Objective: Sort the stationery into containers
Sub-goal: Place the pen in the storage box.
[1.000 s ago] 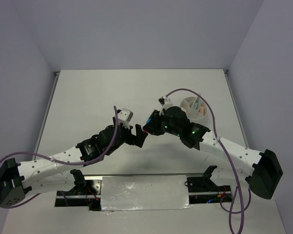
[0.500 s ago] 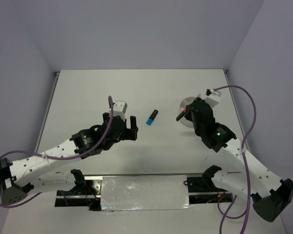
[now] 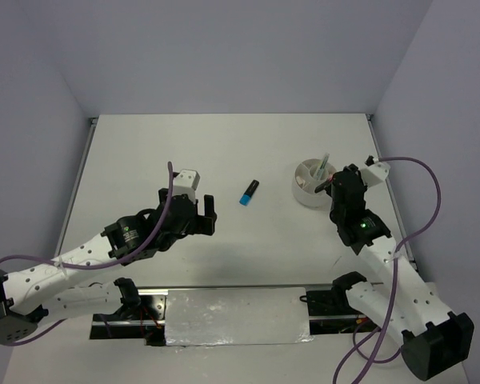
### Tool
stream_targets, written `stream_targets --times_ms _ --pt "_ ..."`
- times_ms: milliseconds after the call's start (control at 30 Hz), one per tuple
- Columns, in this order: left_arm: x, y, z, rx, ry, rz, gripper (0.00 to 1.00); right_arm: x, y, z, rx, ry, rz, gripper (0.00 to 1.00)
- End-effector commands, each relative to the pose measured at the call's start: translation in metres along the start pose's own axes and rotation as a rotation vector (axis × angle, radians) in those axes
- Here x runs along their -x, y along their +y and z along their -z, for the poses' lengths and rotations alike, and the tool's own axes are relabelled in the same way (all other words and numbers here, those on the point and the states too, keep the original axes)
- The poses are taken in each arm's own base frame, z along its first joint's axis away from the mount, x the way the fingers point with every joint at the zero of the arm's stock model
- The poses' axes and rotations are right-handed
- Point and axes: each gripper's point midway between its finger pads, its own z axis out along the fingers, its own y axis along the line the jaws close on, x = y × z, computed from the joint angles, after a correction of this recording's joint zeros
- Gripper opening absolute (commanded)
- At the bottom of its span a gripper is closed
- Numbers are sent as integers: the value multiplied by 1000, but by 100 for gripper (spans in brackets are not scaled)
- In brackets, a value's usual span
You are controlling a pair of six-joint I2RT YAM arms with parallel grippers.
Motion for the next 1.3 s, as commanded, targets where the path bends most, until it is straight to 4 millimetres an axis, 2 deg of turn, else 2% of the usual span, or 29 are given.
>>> stream_targets --times_ms 0,267,667,733,1033,1133,1167,1233,1267 --pt "3 -1 -1 -7 -9 -30 99 9 13 -7 41 -41 -51 0" --pt "3 -6 -1 -38 -6 -42 99 6 16 -15 64 -62 -56 0" --pt "7 -10 2 -59 -11 -43 99 -17 3 -25 37 -32 -30 0" --pt "6 -12 1 -62 -8 -45 99 -17 8 -26 63 -41 -35 0" --pt "7 -17 -2 -78 -5 -50 99 -33 4 -33 74 -30 -21 2" --pt "8 -20 -4 -85 -7 -52 99 -37 5 -34 86 -21 -13 31" --pt "8 -21 -5 -88 -9 -50 99 -36 5 -33 83 -25 -15 50" --pt "7 -25 -9 -90 -1 -52 99 -36 3 -33 73 -24 -14 68" --pt "6 -27 -12 -89 4 -53 99 -34 2 -33 69 -26 -12 71"
